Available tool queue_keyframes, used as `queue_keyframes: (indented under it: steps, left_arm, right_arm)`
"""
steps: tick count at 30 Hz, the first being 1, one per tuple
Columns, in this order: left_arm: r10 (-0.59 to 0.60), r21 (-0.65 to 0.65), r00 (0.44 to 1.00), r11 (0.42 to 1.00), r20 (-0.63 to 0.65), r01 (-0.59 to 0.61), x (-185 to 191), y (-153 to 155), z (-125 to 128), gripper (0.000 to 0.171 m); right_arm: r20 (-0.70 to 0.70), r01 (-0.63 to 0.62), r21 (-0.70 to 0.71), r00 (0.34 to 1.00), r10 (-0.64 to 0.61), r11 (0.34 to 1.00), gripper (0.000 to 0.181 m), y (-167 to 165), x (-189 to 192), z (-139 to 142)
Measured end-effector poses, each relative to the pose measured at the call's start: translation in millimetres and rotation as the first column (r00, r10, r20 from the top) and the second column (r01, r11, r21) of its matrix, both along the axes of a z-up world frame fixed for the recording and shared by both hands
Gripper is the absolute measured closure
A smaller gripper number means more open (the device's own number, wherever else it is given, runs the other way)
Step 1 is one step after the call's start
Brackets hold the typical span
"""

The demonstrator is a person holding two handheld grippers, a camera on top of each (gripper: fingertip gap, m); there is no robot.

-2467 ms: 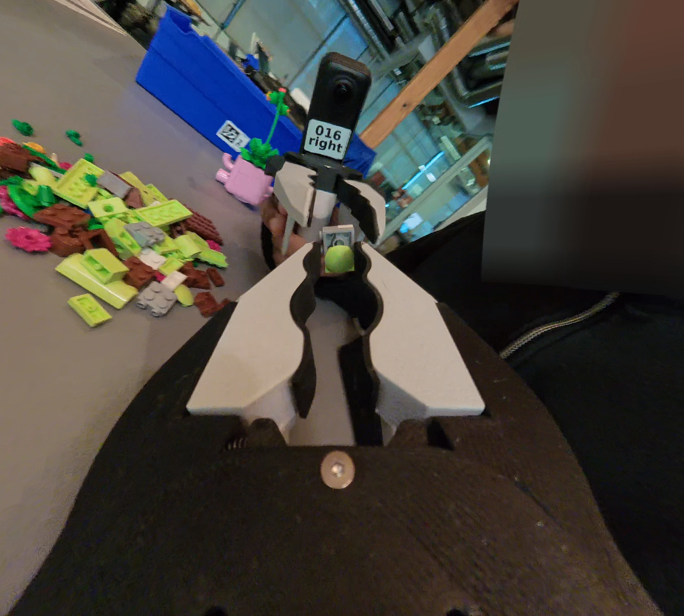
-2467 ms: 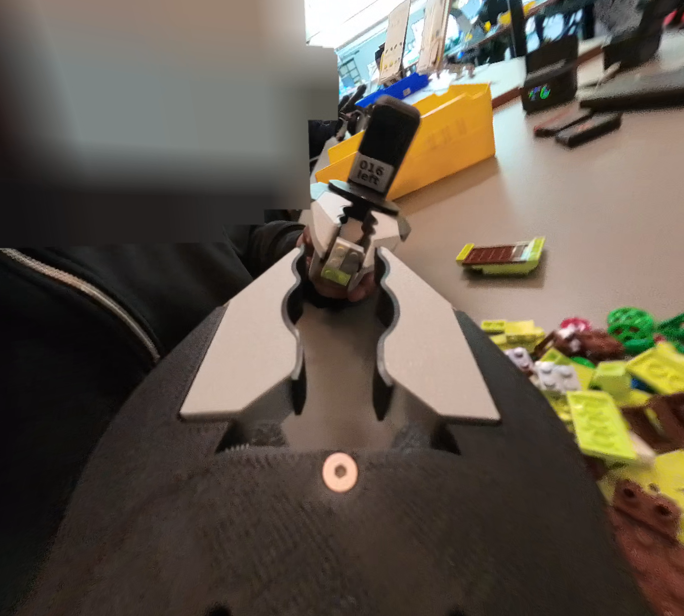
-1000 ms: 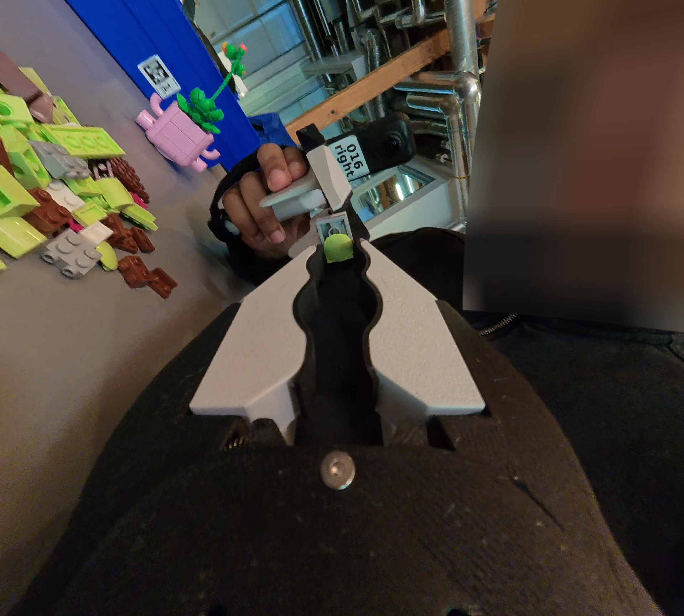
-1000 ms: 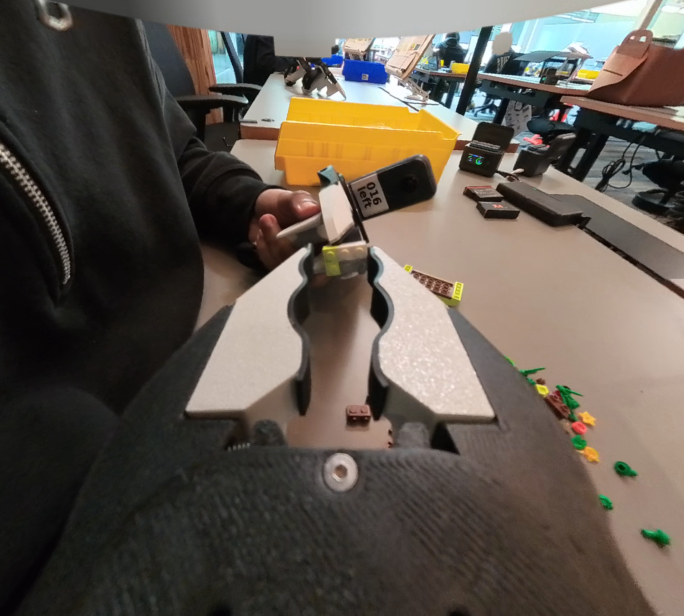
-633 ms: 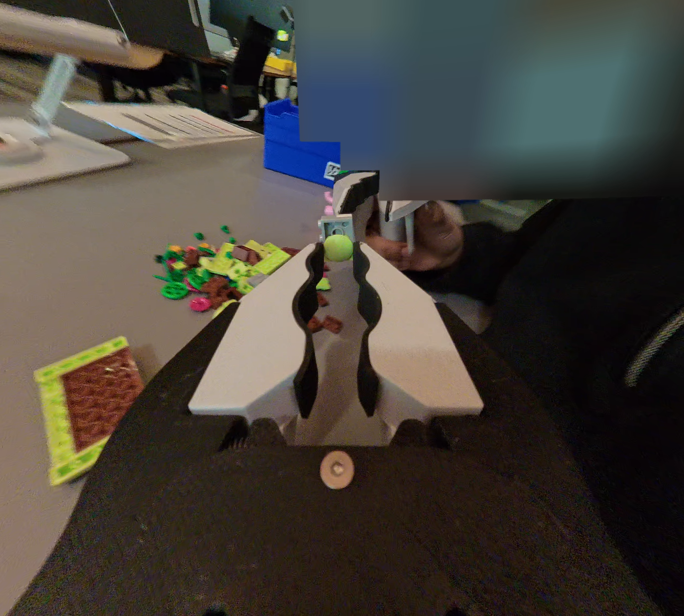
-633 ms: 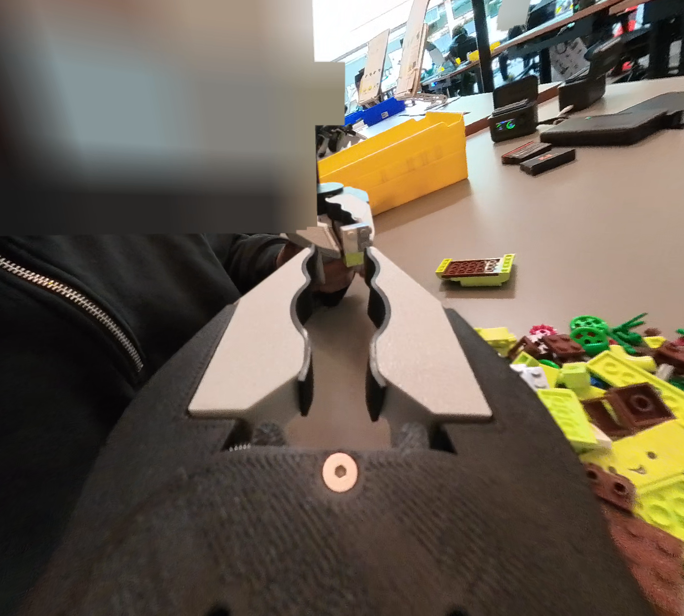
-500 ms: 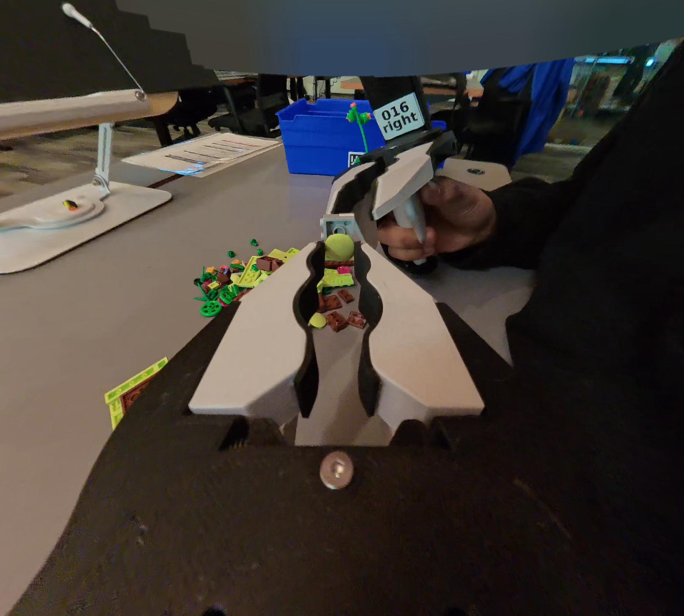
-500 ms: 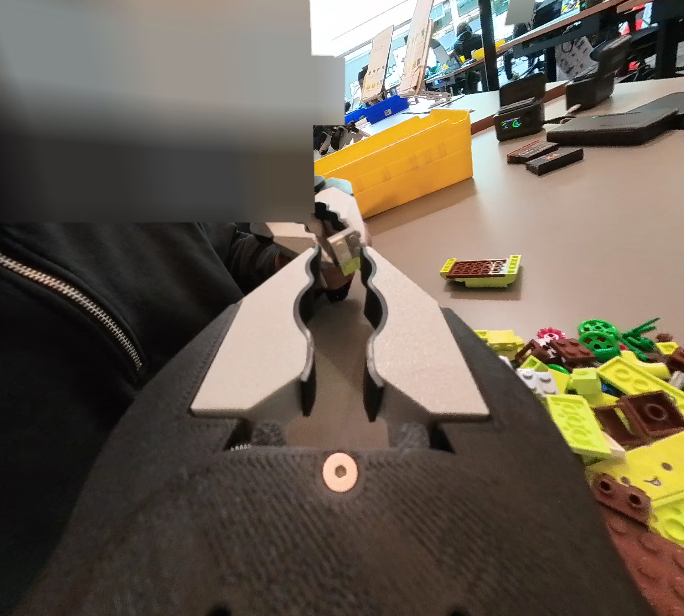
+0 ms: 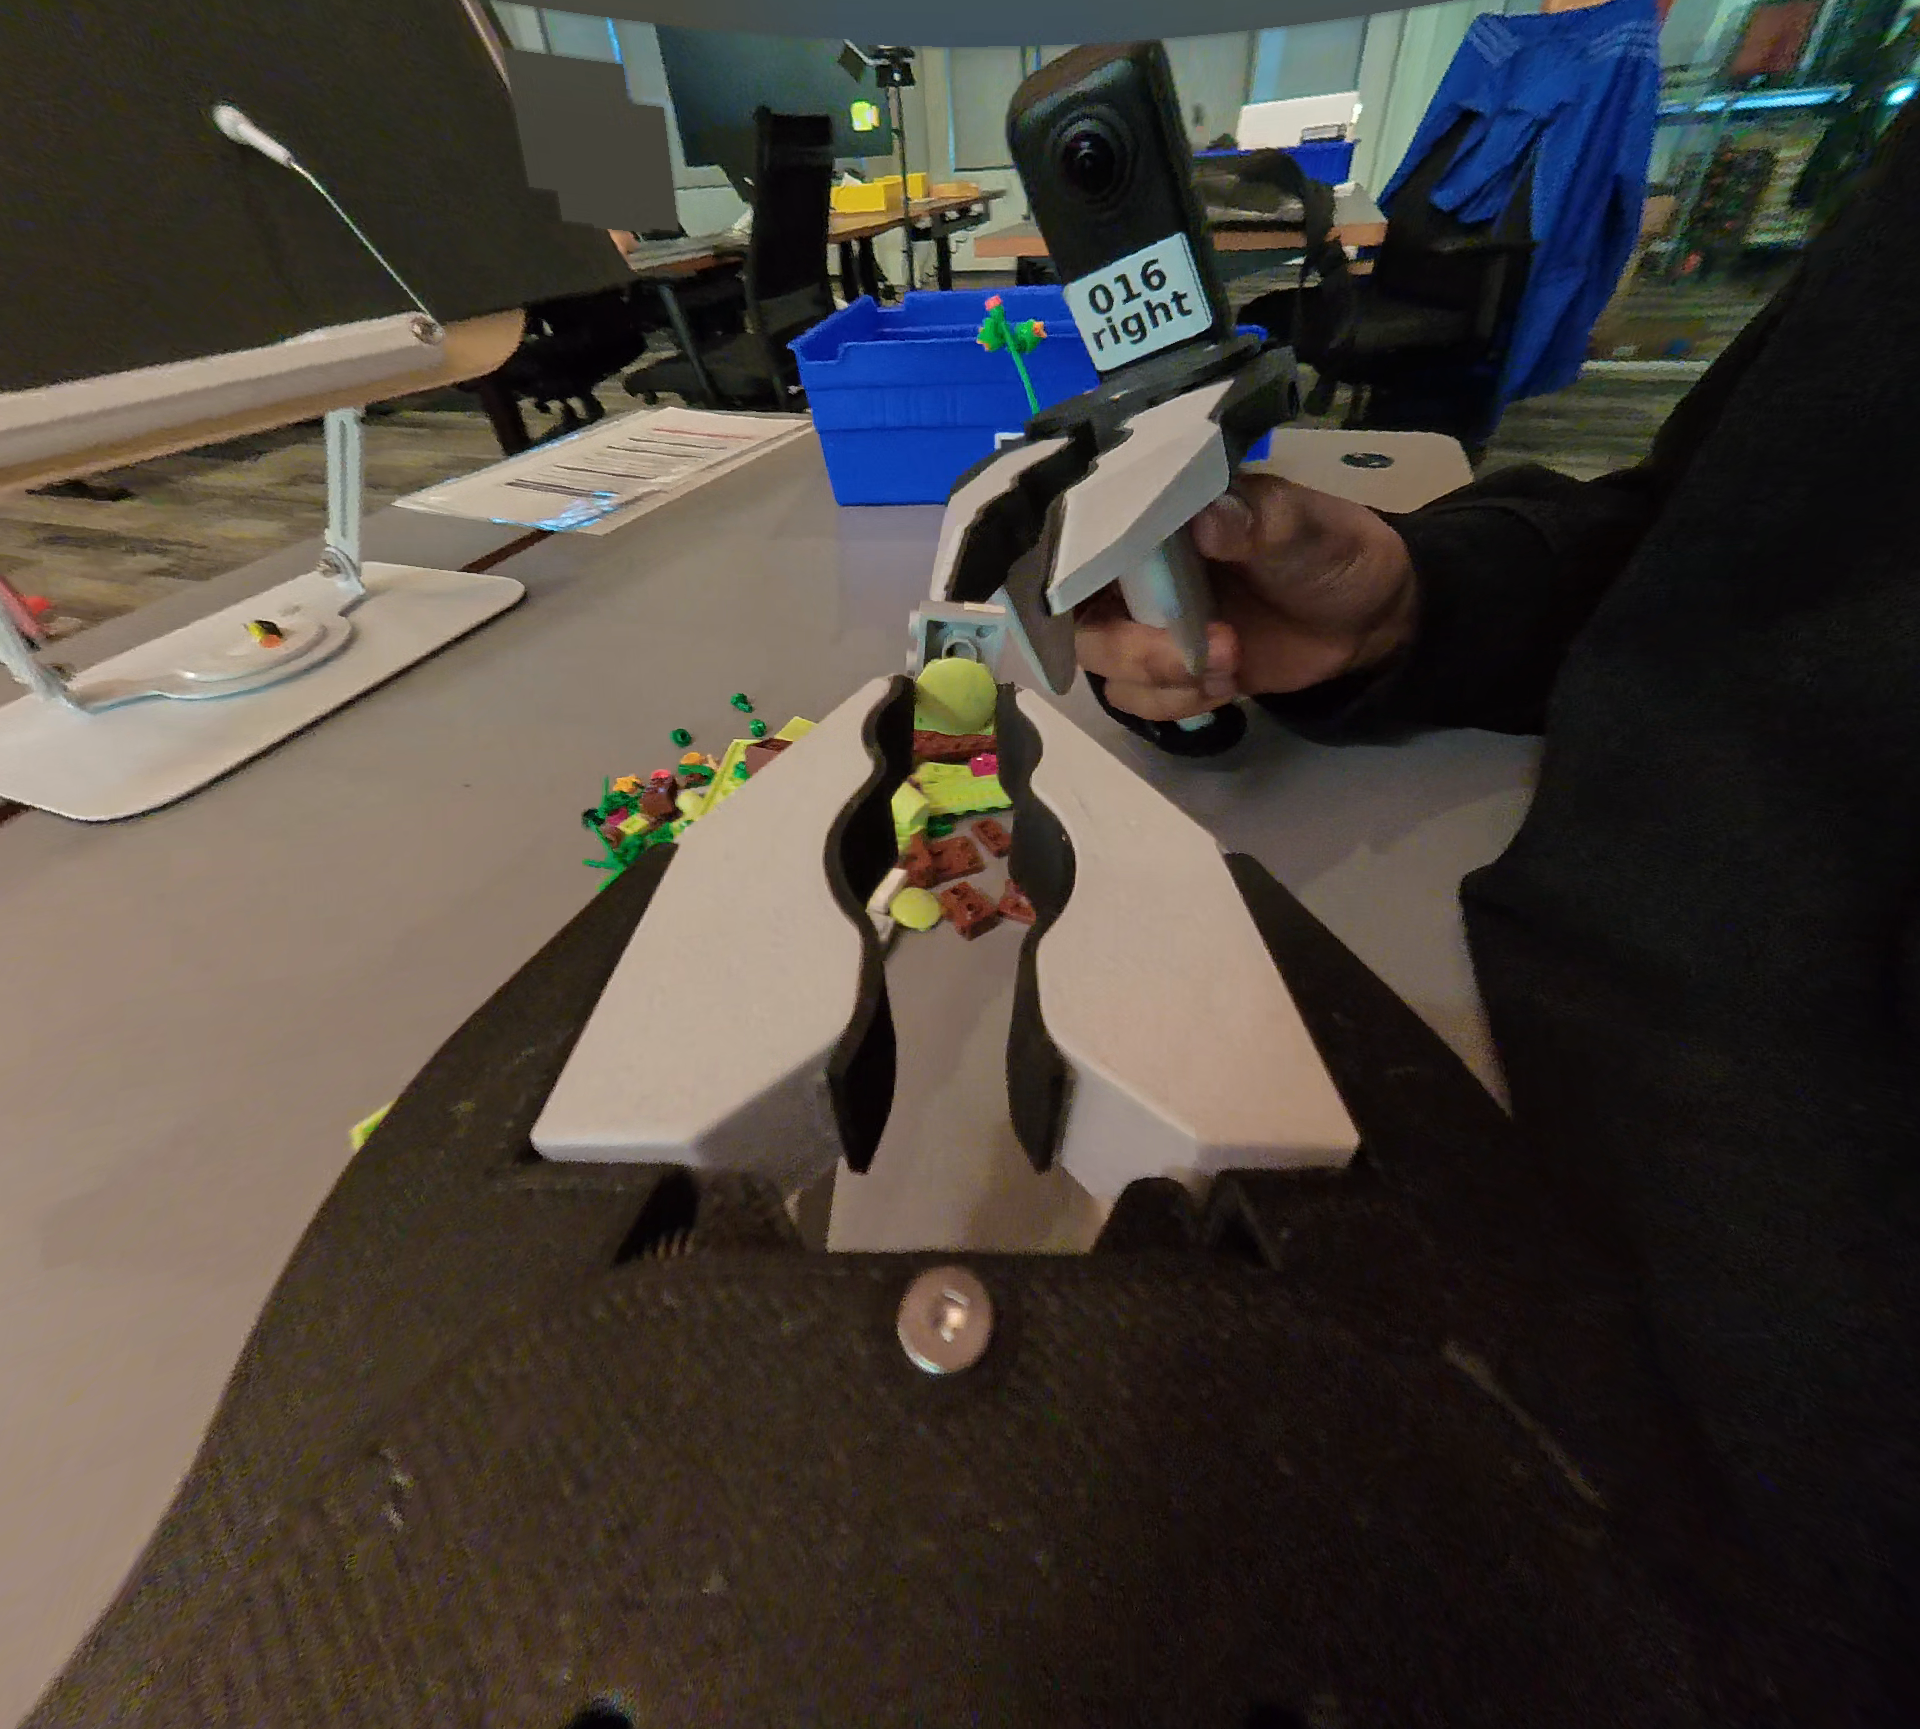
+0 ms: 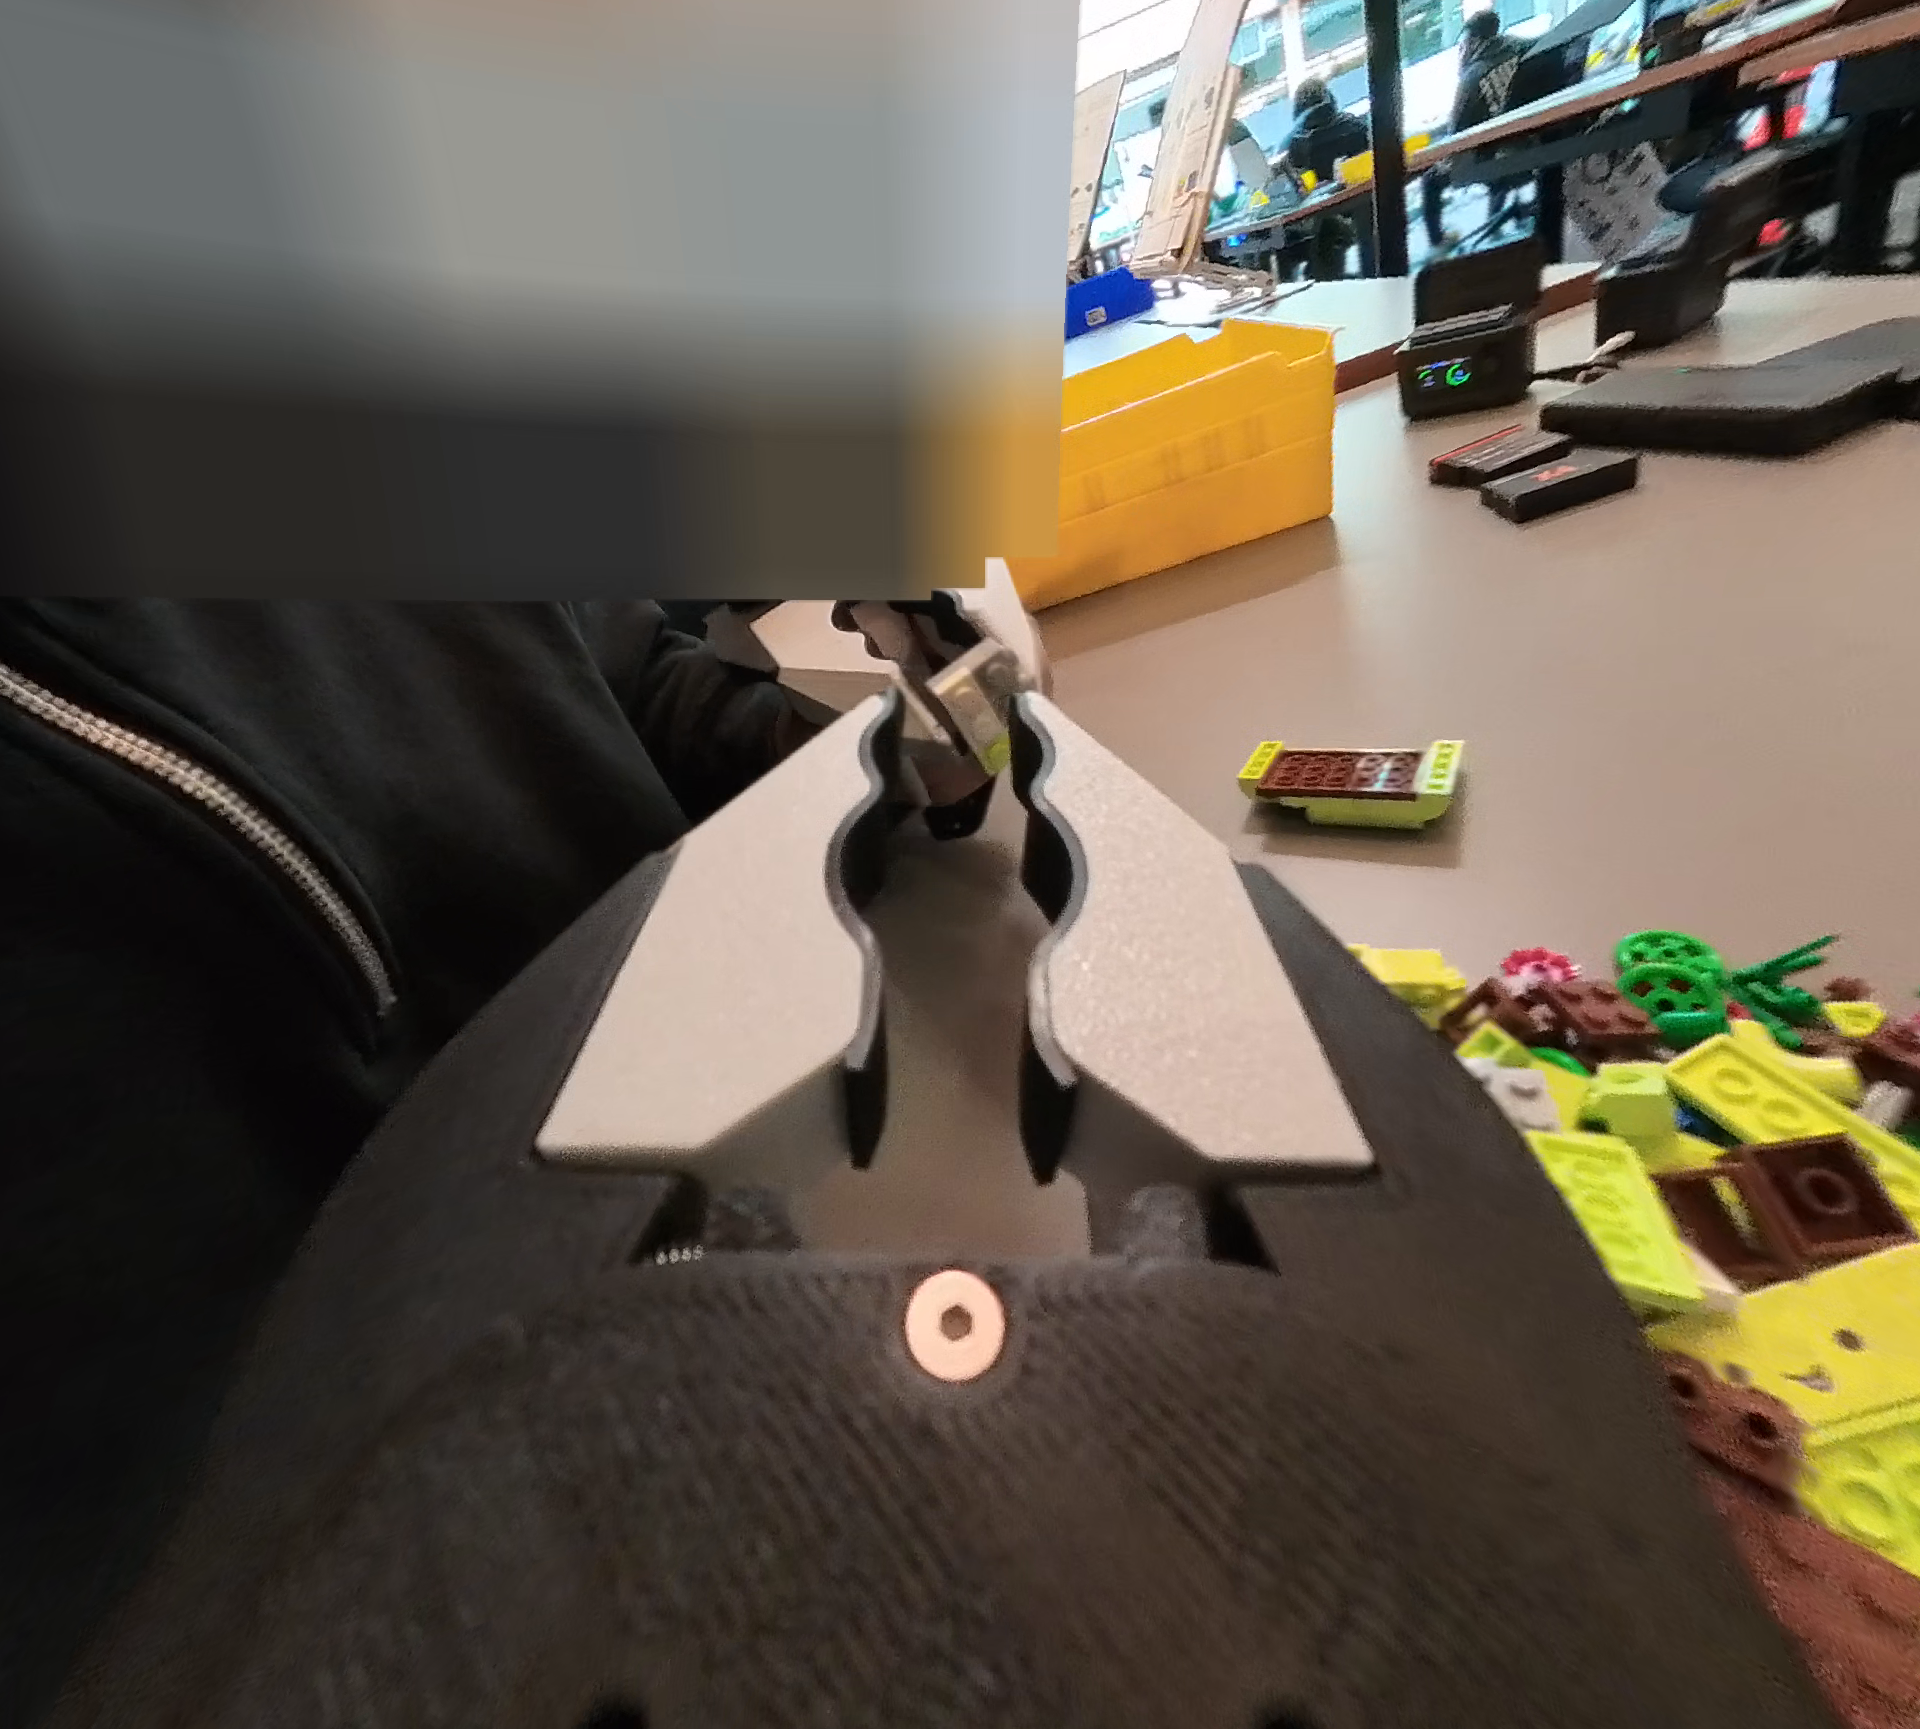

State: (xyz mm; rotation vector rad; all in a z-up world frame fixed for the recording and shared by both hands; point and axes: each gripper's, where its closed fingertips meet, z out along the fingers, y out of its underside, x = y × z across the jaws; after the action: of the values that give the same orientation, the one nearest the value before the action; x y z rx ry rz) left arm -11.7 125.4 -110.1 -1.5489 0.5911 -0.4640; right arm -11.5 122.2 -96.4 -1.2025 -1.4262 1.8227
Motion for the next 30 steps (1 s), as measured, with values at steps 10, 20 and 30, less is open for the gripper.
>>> queue_keyframes:
  steps: [10,20,30]
  left_arm:
    - [0.109,0.276,0.956,0.961,-0.273,-0.031,8.6,-9.2,4.7,0.160]
    - [0.096,0.215,0.981,0.975,-0.166,-0.059,5.2,-4.4,0.9,0.149]
    - [-0.073,-0.250,0.397,0.671,0.915,0.698,9.2,-8.9,8.2,0.122]
  right_arm:
    - [0.059,-0.182,-0.414,0.972,0.225,0.892,0.143,-9.0,-2.2,-4.1]
    - [0.065,-0.126,-0.260,0.987,0.148,0.957,0.160,-2.6,0.2,-5.5]
    - [-0.091,0.147,0.495,0.989,-0.117,0.857,0.159,-5.9,0.2,-8.3]
